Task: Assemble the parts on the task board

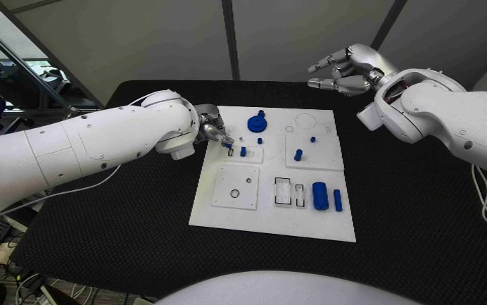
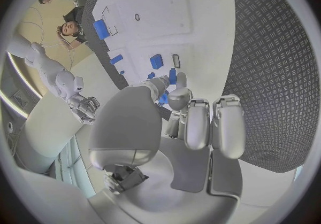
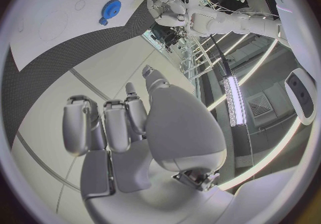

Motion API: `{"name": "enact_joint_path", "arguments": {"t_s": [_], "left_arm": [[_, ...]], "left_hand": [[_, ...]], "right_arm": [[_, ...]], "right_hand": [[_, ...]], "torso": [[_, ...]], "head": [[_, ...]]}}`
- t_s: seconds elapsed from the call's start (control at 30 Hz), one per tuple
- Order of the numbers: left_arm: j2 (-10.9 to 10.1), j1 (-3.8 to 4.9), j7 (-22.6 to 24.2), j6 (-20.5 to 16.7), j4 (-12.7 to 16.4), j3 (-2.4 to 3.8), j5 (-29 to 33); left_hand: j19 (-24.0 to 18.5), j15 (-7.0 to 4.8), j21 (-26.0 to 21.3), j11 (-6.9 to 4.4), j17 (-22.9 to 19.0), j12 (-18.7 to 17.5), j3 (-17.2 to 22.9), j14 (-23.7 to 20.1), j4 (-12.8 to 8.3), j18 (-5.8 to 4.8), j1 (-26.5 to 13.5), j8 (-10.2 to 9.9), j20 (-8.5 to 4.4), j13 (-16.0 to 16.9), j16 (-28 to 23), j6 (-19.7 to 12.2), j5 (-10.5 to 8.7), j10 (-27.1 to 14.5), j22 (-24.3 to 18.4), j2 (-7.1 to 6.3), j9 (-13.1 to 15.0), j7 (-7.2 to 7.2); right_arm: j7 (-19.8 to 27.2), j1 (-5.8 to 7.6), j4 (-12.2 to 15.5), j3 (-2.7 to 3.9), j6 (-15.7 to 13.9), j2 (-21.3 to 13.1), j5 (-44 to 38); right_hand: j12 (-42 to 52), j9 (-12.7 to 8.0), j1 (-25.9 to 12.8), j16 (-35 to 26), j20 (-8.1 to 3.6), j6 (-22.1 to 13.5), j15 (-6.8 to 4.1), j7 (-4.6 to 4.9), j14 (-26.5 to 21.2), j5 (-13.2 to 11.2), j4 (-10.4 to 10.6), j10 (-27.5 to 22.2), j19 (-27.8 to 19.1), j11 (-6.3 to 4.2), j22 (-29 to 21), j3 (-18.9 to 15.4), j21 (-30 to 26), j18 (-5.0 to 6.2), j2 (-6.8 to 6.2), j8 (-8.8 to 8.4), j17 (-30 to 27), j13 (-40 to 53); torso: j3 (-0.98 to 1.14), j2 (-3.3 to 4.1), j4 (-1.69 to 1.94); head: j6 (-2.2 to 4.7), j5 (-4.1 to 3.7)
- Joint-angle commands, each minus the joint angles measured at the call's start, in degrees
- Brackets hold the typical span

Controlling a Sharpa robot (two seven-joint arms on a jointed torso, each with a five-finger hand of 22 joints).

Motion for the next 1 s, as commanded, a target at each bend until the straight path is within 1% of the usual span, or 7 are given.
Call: {"name": "enact_joint_path", "arguments": {"t_s": [0.03,0.1,0.23,0.47,0.67,0.9,1.0], "left_arm": [[0.1,-0.17,-1.3,-1.0,0.3,-0.04,-0.9],[0.2,-0.35,-1.5,-0.7,0.3,-0.11,-1.0],[0.4,-0.60,-1.8,-0.4,0.4,-0.20,-1.5],[0.4,-0.80,-2.1,0.3,0.6,-0.25,-3.2],[0.5,-0.90,-2.3,1.0,0.8,-0.25,-4.1],[0.6,-1.04,-2.5,1.4,0.8,-0.25,-4.4],[0.7,-1.21,-2.5,1.5,0.9,-0.25,-4.8]], "left_hand": [[3.5,-0.48,-0.2,0.08,4.5,-0.2,7.5,3.4,-7.1,-5.49,-0.6,0.3,-0.37,-0.2,-0.1,0.4,0.21,0.4,11.3,-0.03,0.1,0.06],[3.5,-0.48,-0.2,0.08,4.5,-0.2,7.5,3.4,-7.1,-5.49,-0.6,0.3,-0.37,-0.2,-0.1,0.4,0.21,0.4,11.3,-0.03,0.1,0.06],[3.5,-0.48,-0.3,0.08,4.5,-0.3,7.6,3.4,-7.1,-5.47,-0.8,0.3,-0.37,-0.3,-0.1,0.4,0.19,0.3,11.3,-0.07,0.2,0.05],[3.5,-0.49,-0.3,0.06,4.5,-0.3,7.9,3.4,-7.2,-5.47,-1.1,0.4,-0.37,-0.3,-0.1,0.4,0.20,0.3,11.3,-0.07,0.2,0.03],[3.5,-0.50,-0.2,0.04,4.5,-0.3,8.2,3.4,-7.4,-5.48,-1.2,0.5,-0.37,-0.4,-0.1,0.4,0.21,0.3,11.3,-0.09,0.2,0.01],[3.5,-0.51,-0.2,0.03,4.5,-0.3,8.4,3.4,-7.5,-5.48,-1.3,0.5,-0.38,-0.3,-0.1,0.4,0.21,0.3,11.3,-0.13,0.3,0.00],[3.5,-0.51,-0.2,0.03,4.5,-0.3,8.4,3.4,-7.5,-5.49,-1.3,0.5,-0.38,-0.3,-0.1,0.4,0.20,0.3,11.3,-0.14,0.3,0.00]], "right_arm": [[0.5,0.11,0.1,0.03,0.2,0.0,-0.1],[0.6,0.11,0.1,0.03,0.2,0.0,-0.1],[0.5,0.11,0.1,0.03,0.2,0.0,-0.1],[0.2,0.11,0.2,0.02,0.1,-0.1,-0.1],[0.1,0.11,0.2,0.02,0.1,-0.1,-0.1],[0.1,0.11,0.3,0.02,0.1,-0.1,-0.1],[0.1,0.11,0.3,0.02,0.1,-0.1,-0.1]], "right_hand": [[-0.1,-0.1,-0.3,-0.2,-0.07,0.3,-0.39,0.11,2.8,0.2,0.2,-0.1,-0.3,-0.17,5.0,0.0,-0.4,1.09,0.10,0.35,1.5,0.4],[-0.1,-0.1,-0.3,-0.2,-0.07,0.3,-0.39,0.11,2.8,0.2,0.2,-0.1,-0.3,-0.17,5.0,0.0,-0.4,1.09,0.10,0.35,1.5,0.4],[-0.1,-0.1,-0.3,-0.2,-0.07,0.3,-0.39,0.11,2.8,0.2,0.2,-0.1,-0.3,-0.17,5.0,0.0,-0.4,1.09,0.10,0.35,1.5,0.4],[-0.1,-0.1,-0.4,-0.2,-0.07,0.3,-0.39,0.11,2.8,0.3,0.2,0.0,-0.2,-0.17,5.1,0.0,-0.3,1.07,0.14,0.36,1.5,0.5],[-0.1,-0.1,-0.4,-0.2,-0.07,0.3,-0.39,0.11,2.8,0.3,0.2,0.0,-0.2,-0.17,5.1,0.0,-0.3,1.07,0.14,0.36,1.5,0.5],[-0.1,-0.1,-0.4,-0.2,-0.07,0.3,-0.39,0.11,2.8,0.3,0.2,0.0,-0.2,-0.17,5.1,0.0,-0.3,1.07,0.14,0.36,1.5,0.5],[-0.1,-0.1,-0.4,-0.2,-0.07,0.3,-0.39,0.11,2.8,0.3,0.2,0.0,-0.2,-0.17,5.1,0.0,-0.3,1.07,0.14,0.36,1.5,0.5]], "torso": [[0.03,0.00,0.13],[0.01,0.00,0.13],[0.01,0.01,-0.02],[0.00,0.01,0.05],[0.02,0.01,0.03],[0.00,0.02,-0.02],[-0.02,0.03,0.03]], "head": [[-0.05,-0.03],[-0.01,-0.01],[-0.17,0.00],[-0.14,-0.16],[-0.29,-0.07],[-0.31,-0.08],[-0.40,-0.13]]}}
